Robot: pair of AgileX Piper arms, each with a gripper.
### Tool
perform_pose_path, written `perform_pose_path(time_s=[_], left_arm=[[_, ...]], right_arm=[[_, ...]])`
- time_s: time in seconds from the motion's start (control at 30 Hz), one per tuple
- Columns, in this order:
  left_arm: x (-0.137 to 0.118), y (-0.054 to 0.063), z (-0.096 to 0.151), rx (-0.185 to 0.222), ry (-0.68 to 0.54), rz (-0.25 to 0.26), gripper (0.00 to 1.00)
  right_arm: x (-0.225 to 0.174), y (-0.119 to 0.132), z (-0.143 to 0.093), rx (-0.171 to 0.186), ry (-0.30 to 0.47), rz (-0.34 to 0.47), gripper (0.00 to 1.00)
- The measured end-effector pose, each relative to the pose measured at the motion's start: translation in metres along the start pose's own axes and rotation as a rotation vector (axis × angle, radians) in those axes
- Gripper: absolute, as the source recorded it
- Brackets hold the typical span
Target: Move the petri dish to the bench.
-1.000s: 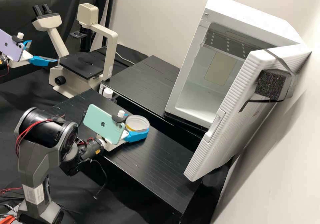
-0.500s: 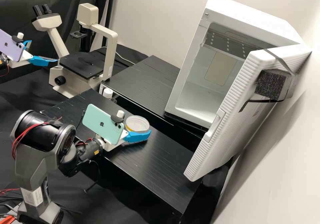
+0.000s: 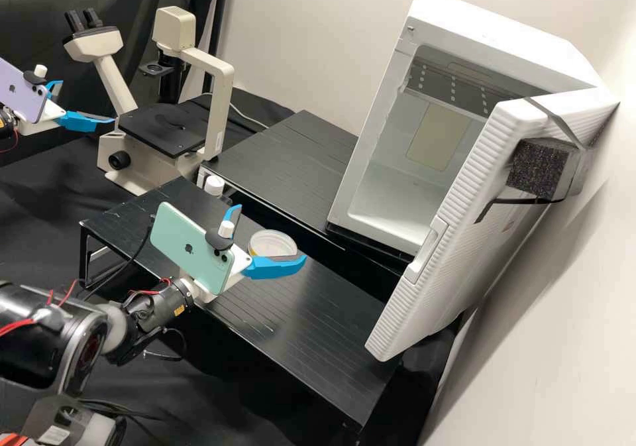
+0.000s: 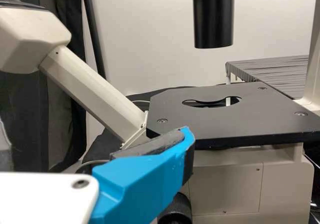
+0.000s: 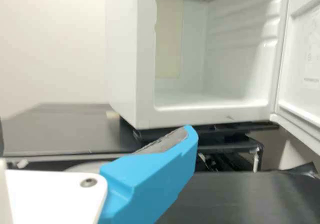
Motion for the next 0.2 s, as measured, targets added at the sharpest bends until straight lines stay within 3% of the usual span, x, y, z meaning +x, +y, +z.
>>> perform_pose_path(time_s=[0.07,0.2], left_arm=[[0.0000,0.0000,0.0000,0.000,0.000,0.000,1.00],[0.0000,0.0000,0.0000,0.000,0.000,0.000,1.00]], right_arm=[[-0.0038,0.0024,-0.0001,0.021,0.010,0.007,1.00],[-0.0073,0.0042,0.0023,0.109,0.034,0.000,1.00]])
